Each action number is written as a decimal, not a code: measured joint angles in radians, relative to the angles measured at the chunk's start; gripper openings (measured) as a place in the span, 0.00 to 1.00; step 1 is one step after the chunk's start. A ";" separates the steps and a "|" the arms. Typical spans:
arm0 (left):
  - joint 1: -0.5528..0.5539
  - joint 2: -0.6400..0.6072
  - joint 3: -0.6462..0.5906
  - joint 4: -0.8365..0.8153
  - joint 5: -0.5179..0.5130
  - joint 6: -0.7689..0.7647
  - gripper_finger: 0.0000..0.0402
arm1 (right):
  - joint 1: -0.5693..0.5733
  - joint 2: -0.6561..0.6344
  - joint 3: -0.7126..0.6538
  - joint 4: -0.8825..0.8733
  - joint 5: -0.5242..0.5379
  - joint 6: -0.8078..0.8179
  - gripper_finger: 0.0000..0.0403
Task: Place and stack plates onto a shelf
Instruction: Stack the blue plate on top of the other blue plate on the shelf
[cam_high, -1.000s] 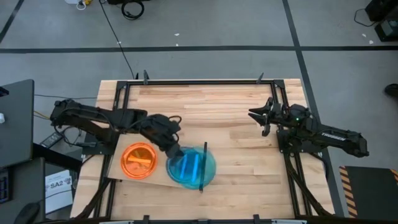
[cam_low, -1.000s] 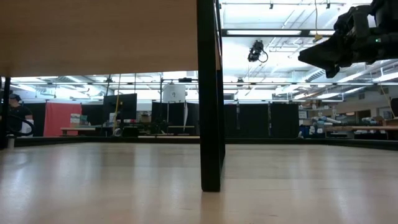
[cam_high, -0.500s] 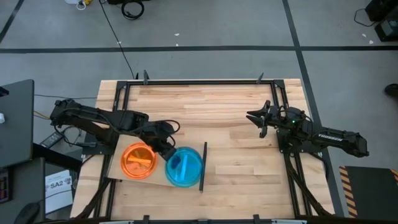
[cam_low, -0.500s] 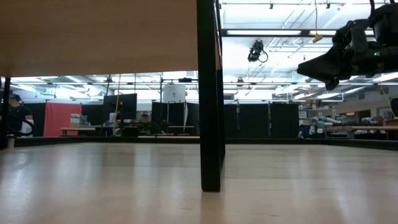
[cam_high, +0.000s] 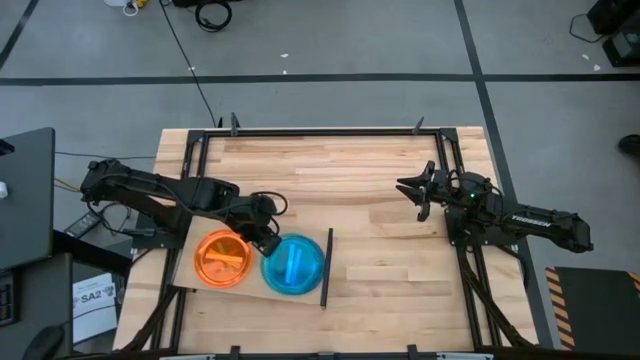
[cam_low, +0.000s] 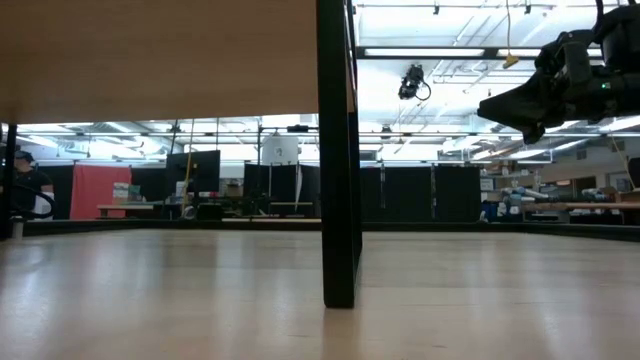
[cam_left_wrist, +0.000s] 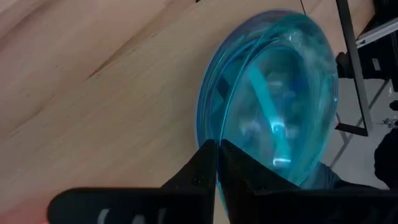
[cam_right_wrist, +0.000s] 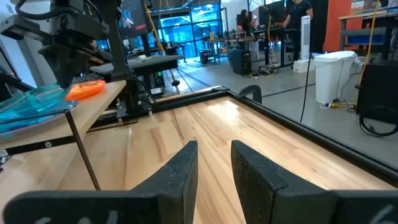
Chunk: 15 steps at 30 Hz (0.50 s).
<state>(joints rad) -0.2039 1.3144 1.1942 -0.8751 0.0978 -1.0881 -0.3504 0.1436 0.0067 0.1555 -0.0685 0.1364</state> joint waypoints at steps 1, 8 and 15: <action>0.000 0.000 0.000 0.000 0.000 0.000 0.06 | 0.000 0.000 0.000 0.000 0.000 0.000 0.26; 0.000 0.000 0.000 -0.001 0.000 0.001 0.09 | 0.000 0.000 0.000 0.000 0.000 0.000 0.26; 0.000 0.000 0.000 -0.001 -0.001 0.001 0.15 | 0.000 0.000 0.000 0.000 0.000 0.000 0.26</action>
<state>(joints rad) -0.2039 1.3148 1.1942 -0.8761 0.0971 -1.0870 -0.3506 0.1436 0.0071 0.1555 -0.0689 0.1364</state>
